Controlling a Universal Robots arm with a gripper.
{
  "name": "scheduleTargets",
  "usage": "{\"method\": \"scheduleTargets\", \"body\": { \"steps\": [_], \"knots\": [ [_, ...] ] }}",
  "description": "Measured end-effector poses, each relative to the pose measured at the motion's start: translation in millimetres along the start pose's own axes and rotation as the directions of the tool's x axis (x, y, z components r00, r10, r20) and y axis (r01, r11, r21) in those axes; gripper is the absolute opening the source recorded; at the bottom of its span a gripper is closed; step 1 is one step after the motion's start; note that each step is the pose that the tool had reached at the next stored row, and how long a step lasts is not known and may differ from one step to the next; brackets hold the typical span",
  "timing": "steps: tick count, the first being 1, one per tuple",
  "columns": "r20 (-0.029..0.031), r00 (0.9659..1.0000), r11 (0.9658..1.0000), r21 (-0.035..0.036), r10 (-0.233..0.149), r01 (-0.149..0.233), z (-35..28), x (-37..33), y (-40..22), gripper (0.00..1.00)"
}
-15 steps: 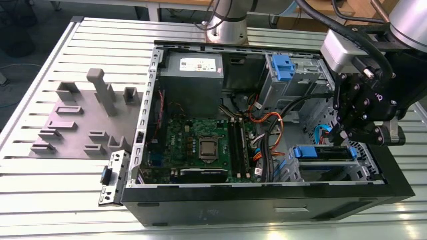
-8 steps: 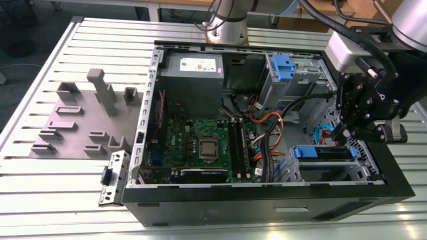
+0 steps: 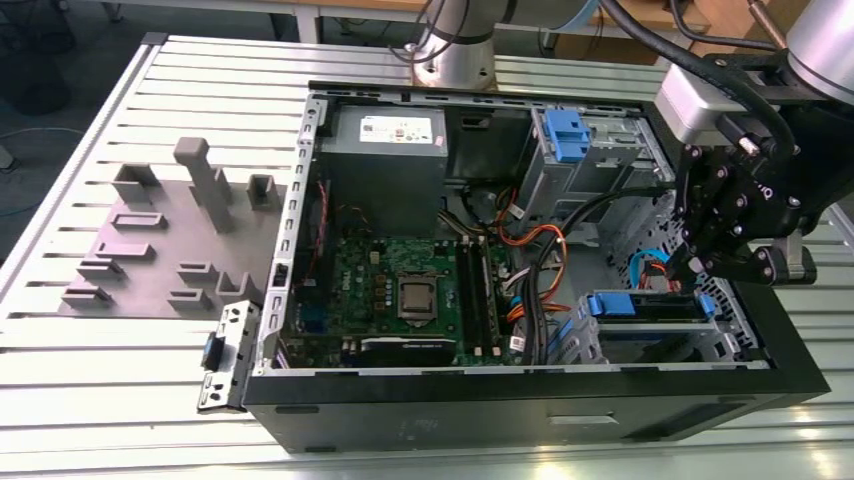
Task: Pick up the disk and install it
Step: 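Insert the second disk wire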
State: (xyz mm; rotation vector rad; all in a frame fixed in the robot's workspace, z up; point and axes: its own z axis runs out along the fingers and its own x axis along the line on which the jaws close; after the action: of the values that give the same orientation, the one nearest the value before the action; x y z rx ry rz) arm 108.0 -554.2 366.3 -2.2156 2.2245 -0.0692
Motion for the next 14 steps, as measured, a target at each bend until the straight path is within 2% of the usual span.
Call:
{"method": "scheduleTargets", "body": {
  "steps": [7, 8, 9, 11, 14],
  "knots": [
    [-0.0003, 1.0, 1.0, 0.0019, 0.0, 0.0, -1.2, -0.1, 1.4, 0.11],
    [0.0, 1.0, 1.0, 0.0035, 0.0, 0.0, -2.3, 0.0, 2.4, 0.18],
    [0.0001, 1.0, 1.0, 0.0054, 0.0, 0.0, -3.6, 0.1, 3.5, 0.18],
    [-0.0032, 1.0, 1.0, 0.0098, 0.0, 0.0, -4.8, 0.0, 5.4, 0.18],
    [-0.0061, 1.0, 0.9999, 0.0117, 0.0, 0.0, -4.9, 0.1, 7.7, 0.18]
  ]
}}
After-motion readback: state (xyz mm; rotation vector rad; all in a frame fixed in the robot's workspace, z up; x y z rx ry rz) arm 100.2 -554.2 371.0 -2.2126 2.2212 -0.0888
